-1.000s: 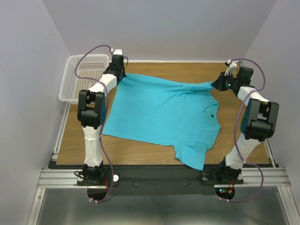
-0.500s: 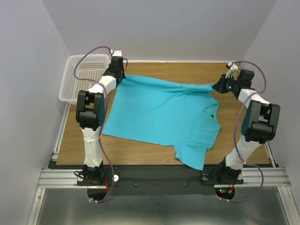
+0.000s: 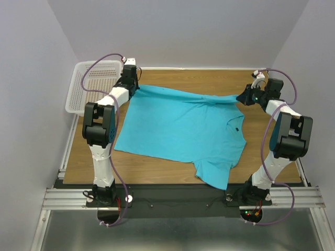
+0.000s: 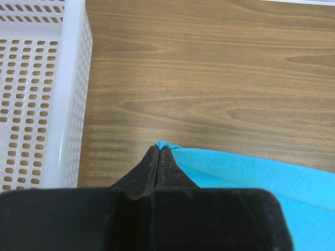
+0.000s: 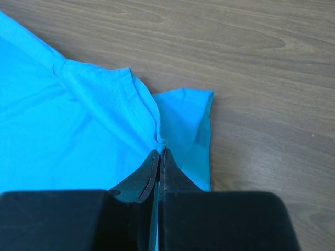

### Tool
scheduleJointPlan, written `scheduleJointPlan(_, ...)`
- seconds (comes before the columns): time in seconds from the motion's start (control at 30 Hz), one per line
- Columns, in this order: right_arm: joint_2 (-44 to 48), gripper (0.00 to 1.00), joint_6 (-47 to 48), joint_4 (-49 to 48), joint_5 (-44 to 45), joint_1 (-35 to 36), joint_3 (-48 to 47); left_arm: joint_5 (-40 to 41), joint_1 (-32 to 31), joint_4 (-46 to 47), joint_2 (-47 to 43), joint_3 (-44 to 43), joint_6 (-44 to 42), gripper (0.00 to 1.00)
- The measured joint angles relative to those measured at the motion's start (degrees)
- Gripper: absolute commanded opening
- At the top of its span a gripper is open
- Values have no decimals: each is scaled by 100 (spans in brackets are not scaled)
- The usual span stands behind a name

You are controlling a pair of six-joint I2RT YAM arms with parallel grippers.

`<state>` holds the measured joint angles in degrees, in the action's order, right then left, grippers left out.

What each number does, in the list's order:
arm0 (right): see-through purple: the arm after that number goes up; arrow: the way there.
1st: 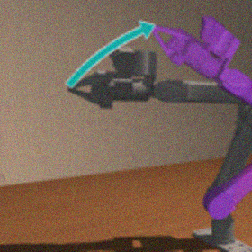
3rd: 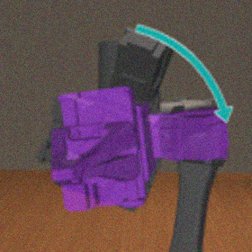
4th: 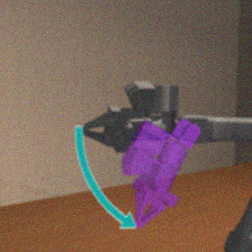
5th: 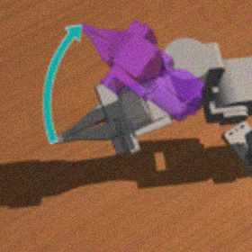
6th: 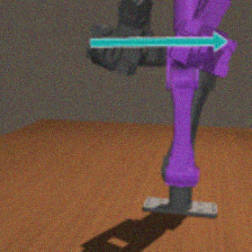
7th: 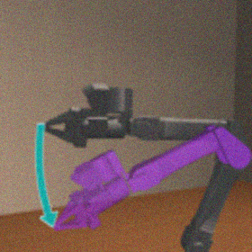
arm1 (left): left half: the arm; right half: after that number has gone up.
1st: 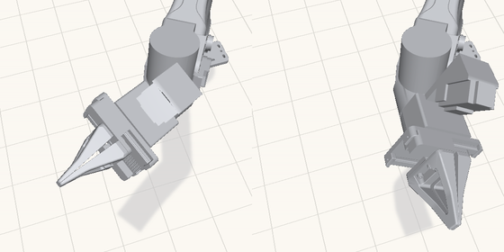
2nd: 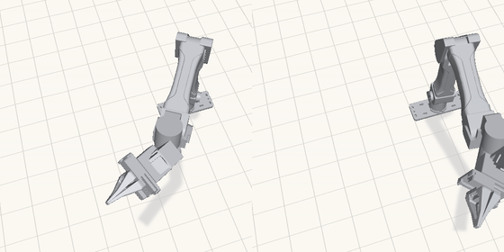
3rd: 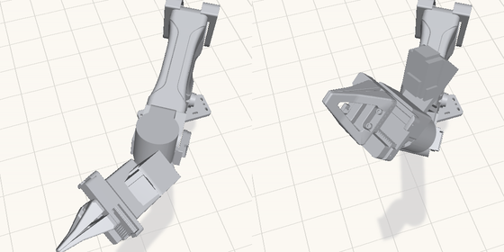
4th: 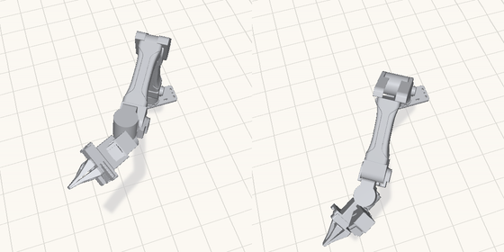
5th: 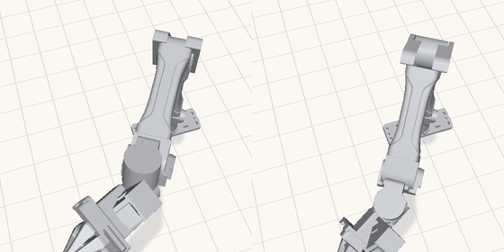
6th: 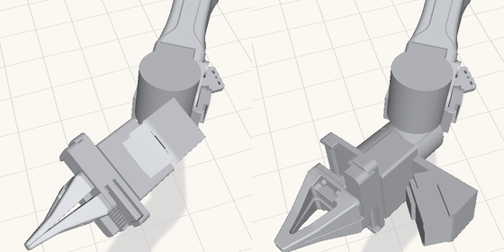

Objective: Fold and stack the t-shirts
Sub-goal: Fold the tshirt

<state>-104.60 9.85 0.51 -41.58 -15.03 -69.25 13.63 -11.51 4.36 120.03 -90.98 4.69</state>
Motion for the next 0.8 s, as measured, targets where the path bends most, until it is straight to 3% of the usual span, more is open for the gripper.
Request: scheduleJointPlan(0.8,479,0,199,-13,-114,-120,470,149,0,155,-181,452,-127,0)
